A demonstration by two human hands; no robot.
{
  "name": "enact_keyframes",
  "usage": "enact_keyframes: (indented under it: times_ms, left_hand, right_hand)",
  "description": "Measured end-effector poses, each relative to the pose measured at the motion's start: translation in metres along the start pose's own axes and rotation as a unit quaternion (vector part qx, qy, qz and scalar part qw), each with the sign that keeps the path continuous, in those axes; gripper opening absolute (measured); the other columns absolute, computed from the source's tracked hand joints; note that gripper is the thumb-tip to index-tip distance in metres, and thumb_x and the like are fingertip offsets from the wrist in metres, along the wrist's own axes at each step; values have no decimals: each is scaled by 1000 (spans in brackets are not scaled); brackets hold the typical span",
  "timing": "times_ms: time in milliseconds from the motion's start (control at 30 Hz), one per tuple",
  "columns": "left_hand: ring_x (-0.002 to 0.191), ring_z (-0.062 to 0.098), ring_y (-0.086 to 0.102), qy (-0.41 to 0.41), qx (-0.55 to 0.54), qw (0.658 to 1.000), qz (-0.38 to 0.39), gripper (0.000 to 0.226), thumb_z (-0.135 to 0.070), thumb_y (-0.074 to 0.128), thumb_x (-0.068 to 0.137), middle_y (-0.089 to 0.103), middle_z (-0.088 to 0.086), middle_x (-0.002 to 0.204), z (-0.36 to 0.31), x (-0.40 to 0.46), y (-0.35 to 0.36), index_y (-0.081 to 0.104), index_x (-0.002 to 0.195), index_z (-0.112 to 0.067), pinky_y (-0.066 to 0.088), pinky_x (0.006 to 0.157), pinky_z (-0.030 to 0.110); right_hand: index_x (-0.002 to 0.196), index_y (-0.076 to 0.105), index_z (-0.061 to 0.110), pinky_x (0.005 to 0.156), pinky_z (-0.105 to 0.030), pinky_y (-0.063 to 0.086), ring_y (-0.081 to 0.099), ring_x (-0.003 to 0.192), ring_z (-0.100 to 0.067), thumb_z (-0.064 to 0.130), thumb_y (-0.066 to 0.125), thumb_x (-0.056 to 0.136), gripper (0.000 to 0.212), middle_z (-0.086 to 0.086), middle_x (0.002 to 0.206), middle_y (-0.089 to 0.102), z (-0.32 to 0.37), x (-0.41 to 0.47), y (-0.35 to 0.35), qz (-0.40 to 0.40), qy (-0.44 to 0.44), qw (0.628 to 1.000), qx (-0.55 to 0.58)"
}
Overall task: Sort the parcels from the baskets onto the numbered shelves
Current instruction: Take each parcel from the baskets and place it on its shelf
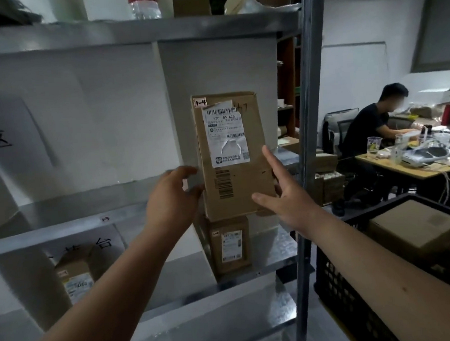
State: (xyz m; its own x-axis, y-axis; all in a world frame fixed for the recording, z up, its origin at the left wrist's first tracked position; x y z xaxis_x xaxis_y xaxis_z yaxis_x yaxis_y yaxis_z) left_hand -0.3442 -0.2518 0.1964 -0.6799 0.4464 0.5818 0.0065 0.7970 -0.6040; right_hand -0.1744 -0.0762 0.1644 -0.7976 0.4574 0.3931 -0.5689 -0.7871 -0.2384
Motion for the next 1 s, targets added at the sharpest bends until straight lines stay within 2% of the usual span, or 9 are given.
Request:
enact_keyframes:
  times_ms: [33, 133, 233, 300, 367, 467, 600, 700, 1000]
  left_hand:
    - [112, 15, 63, 7, 6, 1000, -20, 37, -30, 72, 98, 63, -2, 133, -2, 6, -1, 64, 134, -30, 56, 90, 36]
    - [106, 15, 64, 13, 1, 998, -64, 39, -24, 73, 97, 67, -5, 120, -2, 27, -2, 65, 135, -32, 52, 83, 31]
    - [100, 14, 62, 19, 7, 995, -98, 48, -19, 76, 95, 65, -6, 115, -1, 48, 1, 64, 140, -32, 49, 82, 30]
    - [99, 13, 61, 21, 23, 993, -111, 49, -18, 76, 95, 65, -6, 114, -1, 59, 6, 64, 141, -31, 50, 82, 31]
    - [99, 13, 60, 22, 39, 993, -112, 50, -21, 76, 95, 62, -8, 113, 1, 68, 13, 63, 142, -33, 51, 84, 33]
    - [102, 15, 60, 16, 57, 993, -102, 52, -25, 75, 95, 55, -12, 112, 9, 79, 24, 60, 145, -35, 50, 84, 33]
    - [121, 26, 58, -13, 84, 993, -80, 64, -16, 75, 93, 57, 2, 133, 19, 86, 39, 53, 152, -25, 53, 98, 42]
    - [139, 33, 47, -41, 114, 990, -65, 76, -12, 75, 91, 46, 9, 154, 26, 87, 48, 43, 158, -24, 49, 110, 50]
    - [138, 37, 48, -18, 143, 988, -51, 93, -23, 72, 92, 35, 12, 162, 38, 83, 76, 16, 166, -26, 53, 104, 56]
  right_hand:
    - [158, 15, 63, 107, -16, 46, 40, 137, 8, 12, 70, 99, 95, 34, 154, 30, 0, 11, -1, 3, -6, 1000, 2]
    - [156, 13, 65, 116, -36, 46, 46, 134, 13, 12, 72, 98, 98, 33, 151, 36, 0, 43, -2, 20, -35, 999, 3]
    - [146, 11, 79, 116, -56, 45, 38, 150, -16, 16, 76, 95, 104, 14, 167, 27, -1, 73, -4, 47, -47, 998, -2]
    - [148, 7, 78, 120, -50, 40, 32, 150, -13, 18, 78, 93, 108, 21, 163, 22, -4, 89, -8, 61, -59, 996, -21]
    - [154, 4, 69, 119, -35, 33, 28, 143, -4, 18, 78, 93, 109, 27, 151, 21, -9, 103, -11, 60, -68, 994, -55]
    - [157, 2, 62, 112, -26, 28, 28, 136, 0, 19, 80, 92, 110, 20, 151, 25, -17, 122, -13, 48, -77, 990, -106]
    - [157, -7, 61, 116, -34, 31, 34, 135, -6, 25, 83, 88, 119, 7, 159, 29, -29, 145, -2, 46, -84, 979, -179]
    - [149, -17, 69, 116, -42, 37, 41, 135, -18, 24, 82, 89, 124, 0, 157, 28, -37, 158, 9, 35, -96, 969, -223]
    - [136, -32, 74, 104, -35, 48, 55, 124, -21, 11, 80, 89, 137, -7, 159, 21, -62, 188, 30, 20, -104, 960, -258]
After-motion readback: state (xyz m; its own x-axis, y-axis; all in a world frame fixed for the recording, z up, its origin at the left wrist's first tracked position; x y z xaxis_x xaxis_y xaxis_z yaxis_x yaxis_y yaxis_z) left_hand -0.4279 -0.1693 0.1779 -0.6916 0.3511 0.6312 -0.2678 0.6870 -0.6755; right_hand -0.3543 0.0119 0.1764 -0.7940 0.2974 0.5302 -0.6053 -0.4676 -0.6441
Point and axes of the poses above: each hand's wrist, its own x-axis towards the middle knuckle, its own y-axis out of the palm, z = x × y, the point moved 4 cm from there along x, towards the middle knuckle
